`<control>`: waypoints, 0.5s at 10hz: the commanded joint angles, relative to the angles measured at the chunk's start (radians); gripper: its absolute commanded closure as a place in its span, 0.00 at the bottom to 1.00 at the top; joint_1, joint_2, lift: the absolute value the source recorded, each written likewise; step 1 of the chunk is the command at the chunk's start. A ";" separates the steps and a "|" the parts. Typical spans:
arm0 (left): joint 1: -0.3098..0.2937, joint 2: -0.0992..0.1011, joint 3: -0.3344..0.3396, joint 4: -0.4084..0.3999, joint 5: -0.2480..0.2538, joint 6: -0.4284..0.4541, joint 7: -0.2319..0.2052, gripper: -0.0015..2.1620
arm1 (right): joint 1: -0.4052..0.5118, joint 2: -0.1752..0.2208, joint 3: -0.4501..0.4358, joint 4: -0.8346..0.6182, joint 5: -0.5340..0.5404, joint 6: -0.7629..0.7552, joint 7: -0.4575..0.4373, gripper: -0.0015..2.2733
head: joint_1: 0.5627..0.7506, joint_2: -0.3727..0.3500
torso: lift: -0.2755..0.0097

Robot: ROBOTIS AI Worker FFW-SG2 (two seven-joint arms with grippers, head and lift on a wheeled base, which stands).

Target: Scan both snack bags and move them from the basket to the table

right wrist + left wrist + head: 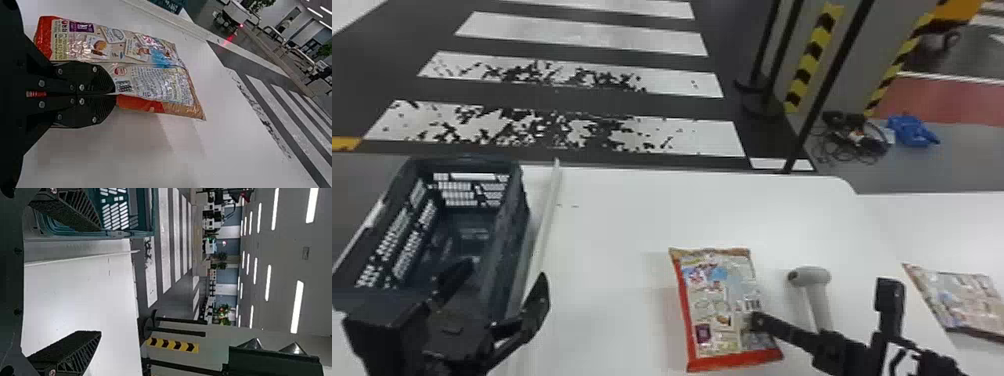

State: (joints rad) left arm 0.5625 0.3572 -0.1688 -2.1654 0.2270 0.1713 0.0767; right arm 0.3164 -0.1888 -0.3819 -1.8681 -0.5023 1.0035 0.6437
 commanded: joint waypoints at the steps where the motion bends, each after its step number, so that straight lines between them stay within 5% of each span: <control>1: -0.003 0.000 0.000 -0.002 0.000 0.000 0.000 0.03 | 0.010 0.025 -0.023 -0.095 -0.025 0.054 -0.012 0.99 | 0.70 0.32 | 0.62; 5: -0.004 0.006 0.003 -0.027 0.012 0.000 -0.005 0.03 | -0.083 0.048 -0.101 -0.163 -0.062 -0.007 -0.174 0.99 | 0.70 0.32 | 0.62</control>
State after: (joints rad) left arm 0.5593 0.3626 -0.1671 -2.1897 0.2366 0.1711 0.0722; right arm 0.2563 -0.1402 -0.4746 -2.0378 -0.5664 1.0121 0.4686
